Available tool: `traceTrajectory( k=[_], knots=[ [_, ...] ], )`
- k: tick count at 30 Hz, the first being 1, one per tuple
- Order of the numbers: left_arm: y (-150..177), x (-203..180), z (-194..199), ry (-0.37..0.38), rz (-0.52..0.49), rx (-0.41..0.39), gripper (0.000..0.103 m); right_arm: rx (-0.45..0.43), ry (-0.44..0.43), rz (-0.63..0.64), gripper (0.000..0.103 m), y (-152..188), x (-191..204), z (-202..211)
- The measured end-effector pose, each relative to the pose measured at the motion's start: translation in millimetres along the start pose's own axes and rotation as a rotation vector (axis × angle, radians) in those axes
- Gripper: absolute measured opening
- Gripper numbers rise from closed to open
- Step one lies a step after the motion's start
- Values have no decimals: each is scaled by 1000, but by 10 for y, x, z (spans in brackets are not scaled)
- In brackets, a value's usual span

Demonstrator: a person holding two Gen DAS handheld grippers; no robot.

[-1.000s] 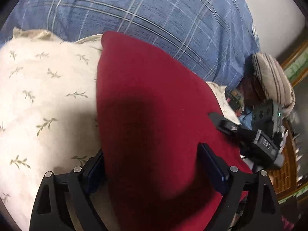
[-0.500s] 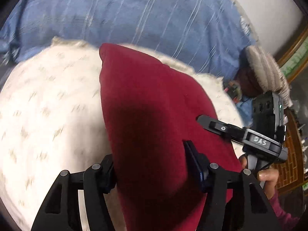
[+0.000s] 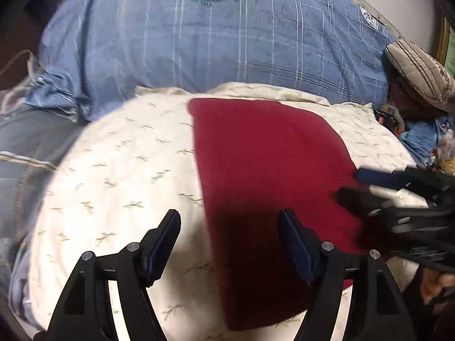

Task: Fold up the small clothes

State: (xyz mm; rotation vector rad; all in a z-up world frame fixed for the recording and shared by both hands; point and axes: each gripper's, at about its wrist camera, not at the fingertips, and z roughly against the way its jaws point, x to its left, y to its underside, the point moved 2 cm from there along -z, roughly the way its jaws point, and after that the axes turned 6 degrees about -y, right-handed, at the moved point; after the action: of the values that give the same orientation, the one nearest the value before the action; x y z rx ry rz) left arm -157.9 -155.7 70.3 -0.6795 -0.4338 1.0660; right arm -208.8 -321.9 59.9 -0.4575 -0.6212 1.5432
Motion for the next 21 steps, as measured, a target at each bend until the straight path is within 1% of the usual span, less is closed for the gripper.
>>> traceTrajectory(
  k=[1, 3, 4, 6, 8, 10, 12, 15, 18, 19, 21],
  knots=[
    [77, 33, 75, -23, 5, -12, 72, 13, 27, -19, 43, 84, -43, -79],
    [152, 19, 153, -56, -1, -28, 72, -1, 64, -34, 44, 190, -93, -97],
    [167, -17, 191, -70, -7, -36, 72, -2, 57, -44, 45, 222, -112, -67],
    [218, 15, 297, -79, -8, -49, 72, -5, 14, -86, 46, 237, -107, -7],
    [244, 4, 375, -88, -1, -72, 72, -25, -1, -111, 46, 243, -93, 81],
    [278, 2, 475, -111, -2, -106, 72, -64, -18, -134, 50, 265, -49, 219],
    [300, 11, 564, -124, -1, -131, 72, -98, -31, -148, 62, 278, -26, 339],
    [347, 40, 711, -122, 33, -155, 72, -144, 4, -138, 70, 261, 56, 466],
    [404, 70, 851, -135, 67, -186, 74, -171, 43, -112, 75, 248, 116, 541],
    [412, 91, 859, -139, 70, -191, 77, -179, 46, -109, 75, 245, 127, 565],
    [425, 112, 893, -141, 77, -198, 79, -190, 45, -109, 77, 248, 153, 582]
  ],
)
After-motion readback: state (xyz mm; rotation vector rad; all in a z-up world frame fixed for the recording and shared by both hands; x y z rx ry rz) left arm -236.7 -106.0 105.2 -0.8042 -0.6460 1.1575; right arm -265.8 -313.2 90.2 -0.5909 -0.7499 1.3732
